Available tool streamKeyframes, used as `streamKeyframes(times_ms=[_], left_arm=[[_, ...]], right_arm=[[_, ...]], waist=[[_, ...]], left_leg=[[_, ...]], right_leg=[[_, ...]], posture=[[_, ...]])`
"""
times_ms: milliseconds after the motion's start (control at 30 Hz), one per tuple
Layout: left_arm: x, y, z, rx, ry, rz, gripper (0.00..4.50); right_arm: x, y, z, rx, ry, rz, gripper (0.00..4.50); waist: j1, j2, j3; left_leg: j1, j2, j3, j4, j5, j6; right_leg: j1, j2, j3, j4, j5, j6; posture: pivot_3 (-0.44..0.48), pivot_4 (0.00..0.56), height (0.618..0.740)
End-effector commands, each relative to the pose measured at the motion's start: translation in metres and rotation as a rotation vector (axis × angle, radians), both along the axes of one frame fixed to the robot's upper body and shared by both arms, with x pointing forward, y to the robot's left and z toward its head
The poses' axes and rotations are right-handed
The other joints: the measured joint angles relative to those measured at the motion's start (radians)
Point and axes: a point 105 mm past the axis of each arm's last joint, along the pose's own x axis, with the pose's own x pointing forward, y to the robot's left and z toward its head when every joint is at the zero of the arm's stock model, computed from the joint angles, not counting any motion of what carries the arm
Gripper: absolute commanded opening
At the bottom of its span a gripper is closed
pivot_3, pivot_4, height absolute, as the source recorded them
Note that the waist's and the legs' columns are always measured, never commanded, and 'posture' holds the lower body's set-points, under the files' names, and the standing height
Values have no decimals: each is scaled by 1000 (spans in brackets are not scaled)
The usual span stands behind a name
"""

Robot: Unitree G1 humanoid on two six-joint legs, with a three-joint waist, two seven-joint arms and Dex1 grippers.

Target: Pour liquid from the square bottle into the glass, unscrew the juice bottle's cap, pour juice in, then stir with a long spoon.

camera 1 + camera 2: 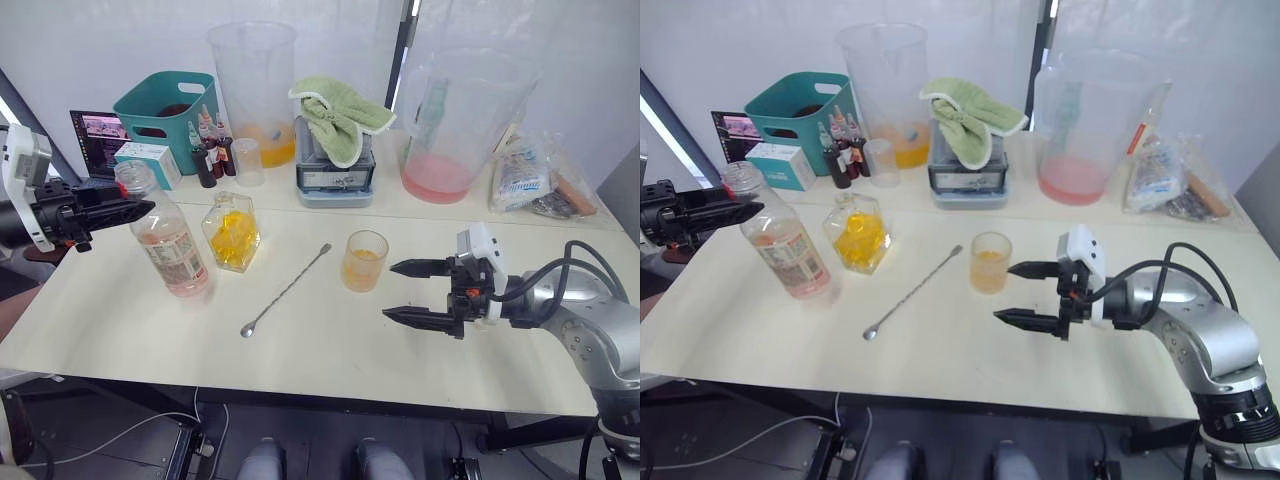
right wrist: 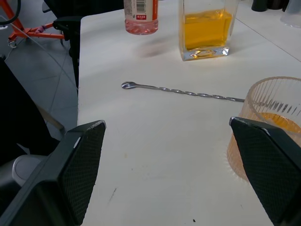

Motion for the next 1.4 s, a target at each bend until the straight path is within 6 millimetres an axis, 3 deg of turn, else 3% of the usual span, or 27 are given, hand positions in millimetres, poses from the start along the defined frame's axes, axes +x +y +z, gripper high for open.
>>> streamKeyframes(times_ms=[33,233,367,467,700,767,833,933,1033,1133,1233,1400], left_arm=[[15,8,22,37,-136,85,1346],[48,3,19,19,-185,143,1346],[66,0,8,6,-182,192,1346],[78,3,-11,18,-163,270,1346],[83,-3,-27,-26,-117,260,1346],[81,-1,-26,-36,-117,259,1346],[79,2,-25,-51,-118,255,2213],[73,4,-18,-102,-111,223,3088],[66,7,-8,-154,-123,192,4264],[47,21,-3,-180,-109,159,4392],[27,36,-13,-164,-66,149,4392],[-11,48,-52,-116,38,142,4392]], right_arm=[[-2,6,7,2,-56,26,4477],[-2,8,6,8,-62,13,4477],[-2,8,7,14,-63,0,4477],[-4,8,8,20,-65,-12,4477],[-5,2,12,19,-67,-47,4477],[-5,1,13,17,-69,-59,4477],[-4,-1,13,16,-70,-72,4500],[-3,-5,14,18,-71,-96,4500],[-2,-12,16,19,-77,-132,4500],[4,-31,21,32,-92,-224,4500],[5,-56,20,25,-89,-336,4500],[0,-104,13,80,-72,-556,4500]], waist=[[4,-1,0],[9,-1,0],[7,-1,0],[4,-1,0],[4,-2,-1],[4,-2,-1],[3,-2,-1],[2,-2,-1],[0,-2,-1],[-3,-2,-1],[-14,-2,-1],[-17,-2,-1]], left_leg=[[0,0,0,0,0,0],[0,0,1,0,0,0],[-1,0,0,0,0,0],[-1,0,0,0,0,0],[-1,0,0,0,0,0],[-1,0,0,0,0,0],[-1,0,0,0,0,0],[-1,0,0,0,0,0],[-1,0,0,0,0,0],[-1,0,0,0,0,0],[-1,0,0,0,0,0],[2,1,0,-3,0,0]], right_leg=[[0,0,-1,0,0,0],[0,0,0,0,0,-1],[-1,0,-1,0,1,-1],[-2,0,-1,1,1,-1],[-1,-1,-1,2,1,-1],[-1,-1,-1,1,1,-1],[-1,-1,-1,1,1,-1],[-1,0,-1,1,1,-1],[-1,0,-1,1,1,-1],[-2,0,-1,1,1,-1],[-2,0,-1,1,1,-1],[0,-1,-1,1,0,-1]], posture=[[0,150,740],[0,150,740],[0,150,740],[0,150,740],[0,150,740],[0,150,740],[0,150,740],[0,150,740],[0,150,740],[0,150,740],[0,150,740],[0,150,740]])
